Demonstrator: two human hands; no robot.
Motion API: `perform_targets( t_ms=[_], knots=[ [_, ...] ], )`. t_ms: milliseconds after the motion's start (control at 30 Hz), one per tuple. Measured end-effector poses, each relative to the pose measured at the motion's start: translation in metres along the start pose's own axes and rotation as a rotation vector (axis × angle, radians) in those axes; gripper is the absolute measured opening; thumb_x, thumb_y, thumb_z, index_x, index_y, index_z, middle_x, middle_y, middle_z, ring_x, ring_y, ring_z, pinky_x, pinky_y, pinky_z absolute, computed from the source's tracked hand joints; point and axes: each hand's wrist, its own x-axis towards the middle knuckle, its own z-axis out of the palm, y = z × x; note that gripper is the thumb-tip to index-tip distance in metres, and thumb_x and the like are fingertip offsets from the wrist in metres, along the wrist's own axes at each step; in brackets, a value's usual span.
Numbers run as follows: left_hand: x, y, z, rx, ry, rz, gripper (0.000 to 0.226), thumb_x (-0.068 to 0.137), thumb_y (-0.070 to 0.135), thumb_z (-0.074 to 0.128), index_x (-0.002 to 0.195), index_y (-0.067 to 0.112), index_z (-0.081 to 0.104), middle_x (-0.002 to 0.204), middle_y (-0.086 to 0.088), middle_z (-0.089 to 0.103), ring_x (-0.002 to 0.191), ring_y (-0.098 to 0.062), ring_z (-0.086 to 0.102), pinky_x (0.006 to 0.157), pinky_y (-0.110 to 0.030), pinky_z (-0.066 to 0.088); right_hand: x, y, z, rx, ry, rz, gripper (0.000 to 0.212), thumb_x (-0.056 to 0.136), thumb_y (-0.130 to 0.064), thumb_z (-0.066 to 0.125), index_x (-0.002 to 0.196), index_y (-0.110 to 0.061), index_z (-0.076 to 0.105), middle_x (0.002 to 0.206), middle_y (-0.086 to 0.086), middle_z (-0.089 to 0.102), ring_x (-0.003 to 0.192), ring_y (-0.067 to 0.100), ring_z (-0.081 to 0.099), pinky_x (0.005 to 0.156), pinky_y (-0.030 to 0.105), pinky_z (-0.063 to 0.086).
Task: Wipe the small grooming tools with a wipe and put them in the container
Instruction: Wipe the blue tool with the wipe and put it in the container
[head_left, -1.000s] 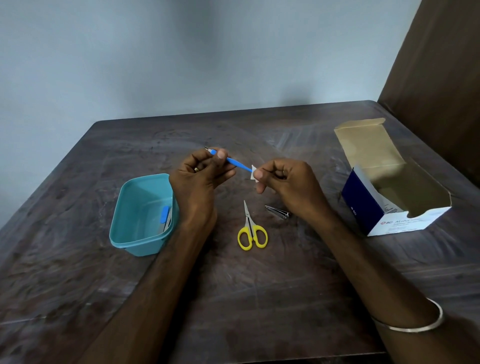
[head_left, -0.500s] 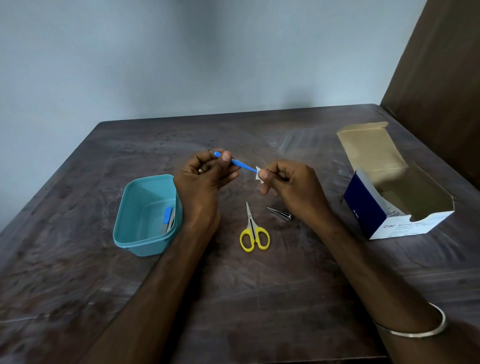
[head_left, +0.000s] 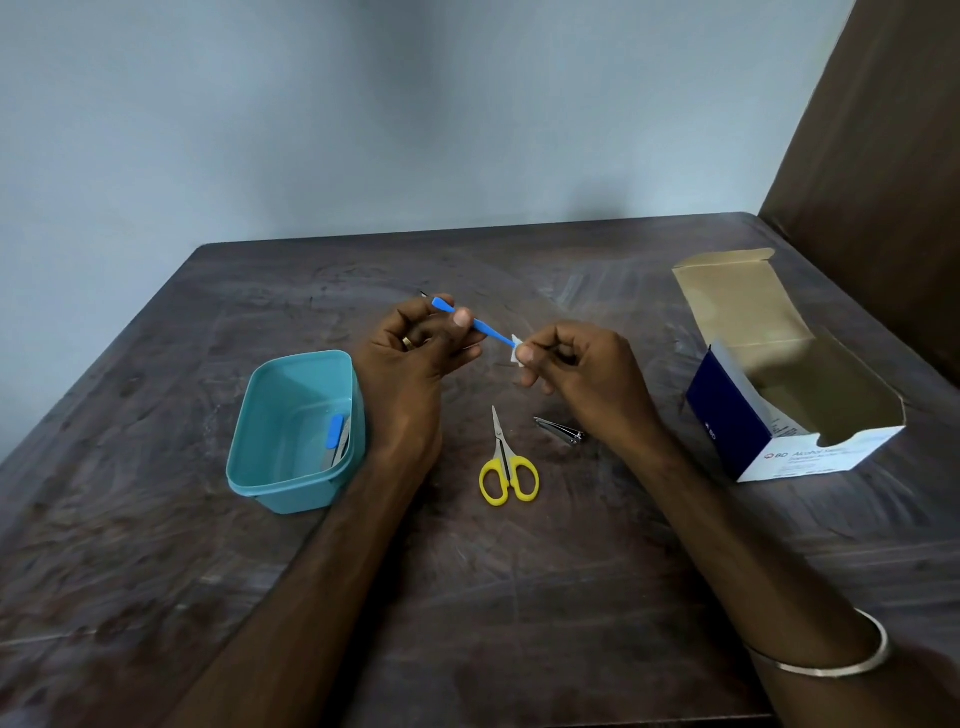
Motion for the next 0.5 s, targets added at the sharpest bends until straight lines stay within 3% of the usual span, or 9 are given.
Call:
perform_targets(
  t_ms=[167, 300, 500],
  knots=[
    [0.000, 0.000, -0.001, 0.058, 0.068, 0.087, 0.016, 0.085, 0.000, 0.072, 0.100, 0.003, 0.068, 0.070, 0.000, 0.070, 0.069, -0.018, 0.070, 0.065, -0.033, 0.060, 0.003, 0.000, -0.002, 0.152, 0.051, 0.041, 0.004, 0.084, -0.012, 0.077, 0.085, -0.009, 0.074, 0.075, 0.007, 0.075, 0.058, 0.005, 0.064, 0.057, 0.017, 0.049],
    [-0.002, 0.005, 0.000, 0.147, 0.075, 0.179, 0.018, 0.087, 0.002, 0.071, 0.104, 0.008, 0.070, 0.075, -0.004, 0.067, 0.071, -0.017, 0.070, 0.065, -0.033, 0.060, 0.005, 0.000, -0.005, 0.229, 0.118, 0.076, 0.012, 0.078, -0.008, 0.081, 0.087, -0.005, 0.074, 0.082, 0.019, 0.074, 0.061, 0.016, 0.064, 0.061, 0.022, 0.053],
    [-0.012, 0.025, -0.009, 0.401, 0.089, 0.333, 0.020, 0.086, 0.013, 0.074, 0.106, 0.015, 0.073, 0.077, -0.004, 0.071, 0.068, -0.021, 0.071, 0.064, -0.042, 0.062, 0.004, 0.001, -0.005, 0.205, 0.117, 0.106, 0.014, 0.075, -0.013, 0.084, 0.088, -0.011, 0.079, 0.082, 0.006, 0.078, 0.072, 0.019, 0.072, 0.071, 0.030, 0.059]
  ],
)
